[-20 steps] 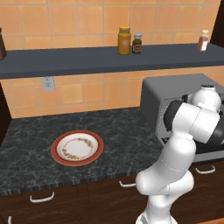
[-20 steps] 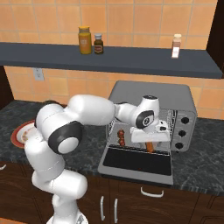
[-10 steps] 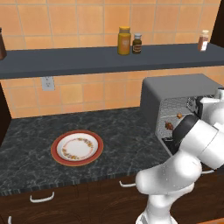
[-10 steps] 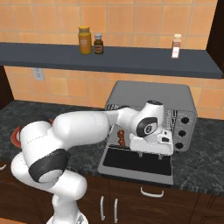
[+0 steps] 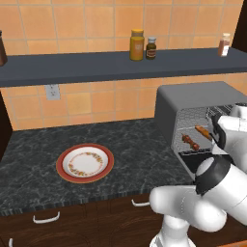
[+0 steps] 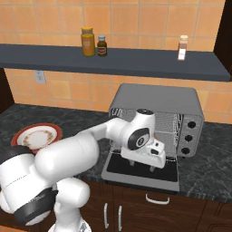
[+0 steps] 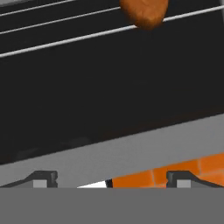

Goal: Pick up the kebab skewer and baguette bread, and place them inside the toaster oven. Close the toaster oven door and start by setting the timer.

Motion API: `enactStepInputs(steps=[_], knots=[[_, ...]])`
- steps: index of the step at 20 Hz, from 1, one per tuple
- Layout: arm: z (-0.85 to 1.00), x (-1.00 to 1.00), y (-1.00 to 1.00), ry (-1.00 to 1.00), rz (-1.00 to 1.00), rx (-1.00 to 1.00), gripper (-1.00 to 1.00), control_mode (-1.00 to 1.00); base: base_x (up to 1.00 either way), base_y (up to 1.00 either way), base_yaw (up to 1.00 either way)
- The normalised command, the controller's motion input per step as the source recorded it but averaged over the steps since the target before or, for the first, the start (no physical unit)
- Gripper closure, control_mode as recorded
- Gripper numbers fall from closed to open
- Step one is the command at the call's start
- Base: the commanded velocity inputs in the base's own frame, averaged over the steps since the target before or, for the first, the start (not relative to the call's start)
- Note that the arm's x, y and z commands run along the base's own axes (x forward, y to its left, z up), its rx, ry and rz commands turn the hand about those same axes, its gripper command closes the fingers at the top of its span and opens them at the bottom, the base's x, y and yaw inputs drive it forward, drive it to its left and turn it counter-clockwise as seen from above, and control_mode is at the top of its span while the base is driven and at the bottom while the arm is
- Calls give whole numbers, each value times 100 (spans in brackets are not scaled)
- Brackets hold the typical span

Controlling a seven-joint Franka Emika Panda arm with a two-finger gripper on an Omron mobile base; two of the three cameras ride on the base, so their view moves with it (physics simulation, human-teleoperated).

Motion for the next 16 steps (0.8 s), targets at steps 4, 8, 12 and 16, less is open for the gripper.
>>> enactStepInputs(steps=[4,8,12,16], knots=[[-29,12,22,-12,-6,-4,-100,-100,0,0,0],[-9,39,20,-12,0,-4,-100,-100,0,0,0],[-20,18,17,-16,0,-5,-100,-100,0,0,0],[-27,15,2,-14,0,-6,-100,-100,0,0,0]])
